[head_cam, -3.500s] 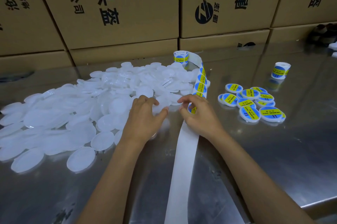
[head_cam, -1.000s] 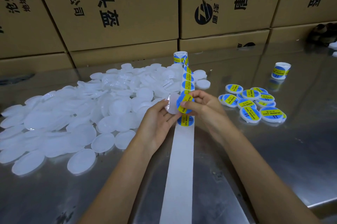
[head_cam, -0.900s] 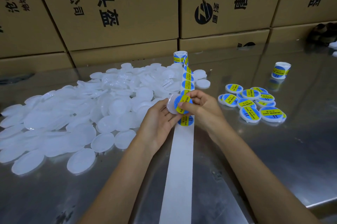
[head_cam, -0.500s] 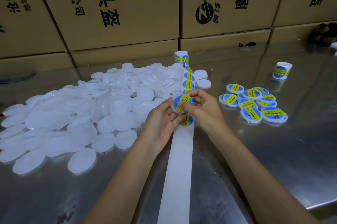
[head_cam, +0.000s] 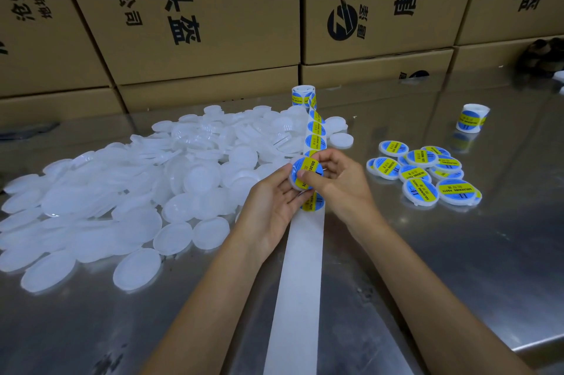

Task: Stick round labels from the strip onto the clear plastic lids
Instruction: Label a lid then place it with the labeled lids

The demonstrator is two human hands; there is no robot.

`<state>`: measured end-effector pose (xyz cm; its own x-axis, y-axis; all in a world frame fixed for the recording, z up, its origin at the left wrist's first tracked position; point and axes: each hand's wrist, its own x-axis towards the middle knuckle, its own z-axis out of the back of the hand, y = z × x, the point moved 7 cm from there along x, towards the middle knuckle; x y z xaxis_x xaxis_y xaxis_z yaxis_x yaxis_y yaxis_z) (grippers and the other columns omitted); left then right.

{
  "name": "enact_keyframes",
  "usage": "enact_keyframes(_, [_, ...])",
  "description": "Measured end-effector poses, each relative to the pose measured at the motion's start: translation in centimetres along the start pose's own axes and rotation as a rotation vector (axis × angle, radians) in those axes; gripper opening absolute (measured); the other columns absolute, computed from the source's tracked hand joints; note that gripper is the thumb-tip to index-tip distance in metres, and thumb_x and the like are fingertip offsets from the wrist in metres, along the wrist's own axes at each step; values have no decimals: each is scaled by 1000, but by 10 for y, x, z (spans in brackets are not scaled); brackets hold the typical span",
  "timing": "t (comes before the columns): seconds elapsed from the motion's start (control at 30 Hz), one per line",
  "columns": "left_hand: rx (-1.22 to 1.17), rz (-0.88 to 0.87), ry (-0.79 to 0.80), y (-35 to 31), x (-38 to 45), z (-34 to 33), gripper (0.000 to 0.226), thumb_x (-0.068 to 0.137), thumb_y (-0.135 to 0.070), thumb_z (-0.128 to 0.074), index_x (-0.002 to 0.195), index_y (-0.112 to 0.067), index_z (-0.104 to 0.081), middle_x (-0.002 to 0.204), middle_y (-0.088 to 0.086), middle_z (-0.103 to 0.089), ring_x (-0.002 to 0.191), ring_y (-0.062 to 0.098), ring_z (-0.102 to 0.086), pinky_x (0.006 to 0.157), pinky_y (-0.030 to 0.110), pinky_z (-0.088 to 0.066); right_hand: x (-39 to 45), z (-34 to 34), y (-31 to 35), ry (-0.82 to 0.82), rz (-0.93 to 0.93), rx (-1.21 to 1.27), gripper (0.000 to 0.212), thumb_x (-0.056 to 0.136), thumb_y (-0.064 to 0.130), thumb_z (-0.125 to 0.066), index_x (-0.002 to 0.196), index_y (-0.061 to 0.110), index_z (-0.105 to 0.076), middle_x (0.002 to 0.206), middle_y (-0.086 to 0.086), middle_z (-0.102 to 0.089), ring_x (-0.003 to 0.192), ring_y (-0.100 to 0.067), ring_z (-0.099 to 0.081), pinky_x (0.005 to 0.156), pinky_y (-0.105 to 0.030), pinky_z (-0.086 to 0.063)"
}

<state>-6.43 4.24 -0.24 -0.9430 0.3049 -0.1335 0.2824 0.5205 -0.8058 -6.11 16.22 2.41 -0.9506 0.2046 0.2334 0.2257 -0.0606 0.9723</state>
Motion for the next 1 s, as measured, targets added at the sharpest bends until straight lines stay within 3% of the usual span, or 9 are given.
enact_keyframes(0.37, [74, -7, -12, 1, 0, 0, 36, 107, -19, -42, 132, 0, -59, 125, 18, -69, 118, 25, -67, 102, 34, -52, 0, 3, -1, -22, 62, -130, 18, 82, 5, -75, 86, 17, -62, 89, -20, -69, 71, -18, -59, 72, -42, -57])
enact_keyframes(0.47, [51, 3, 3, 2, 0, 0, 35, 107, -19, -43, 130, 0, -60, 123, 17, -70, 116, 24, -68, 98, 33, -55, 0, 3, -1, -40, 118, -191, 22, 81, 9, -75, 82, 25, -59, 78, -5, -66, 59, -7, -52, 57, -27, -52])
enact_keyframes(0.57, [0, 19, 27, 2, -1, 1, 33, 106, -18, -43, 125, 0, -63, 119, 18, -72, 108, 22, -71, 92, 30, -58, 1, 1, -1, -60, 172, -254, 24, 79, 12, -76, 84, 26, -57, 90, 0, -61, 57, 2, -50, 52, -10, -41])
enact_keyframes(0.77, [-121, 42, 71, 0, 0, 4, 34, 104, -17, -45, 128, 4, -61, 125, 20, -69, 113, 27, -70, 92, 34, -58, 3, 6, -3, -117, 198, -373, 39, 76, 32, -82, 104, 27, -56, 88, 14, -43, 70, 5, -46, 63, -8, -36])
enact_keyframes(0.9, [-219, 51, 103, -1, 0, 5, 33, 101, -14, -49, 116, 7, -69, 125, 24, -67, 114, 32, -68, 96, 39, -56, 3, 1, -8, -46, 157, -341, 47, 71, 53, -81, 105, 35, -54, 89, 14, -46, 67, 4, -48, 60, -9, -38])
enact_keyframes(1.0, [-226, 54, 127, -1, -2, 2, 32, 98, -11, -49, 107, 8, -74, 122, 25, -68, 110, 32, -70, 90, 39, -59, 2, -5, -7, 10, 189, -389, 45, 70, 61, -78, 99, 33, -57, 94, 14, -54, 80, 5, -54, 63, -9, -40])
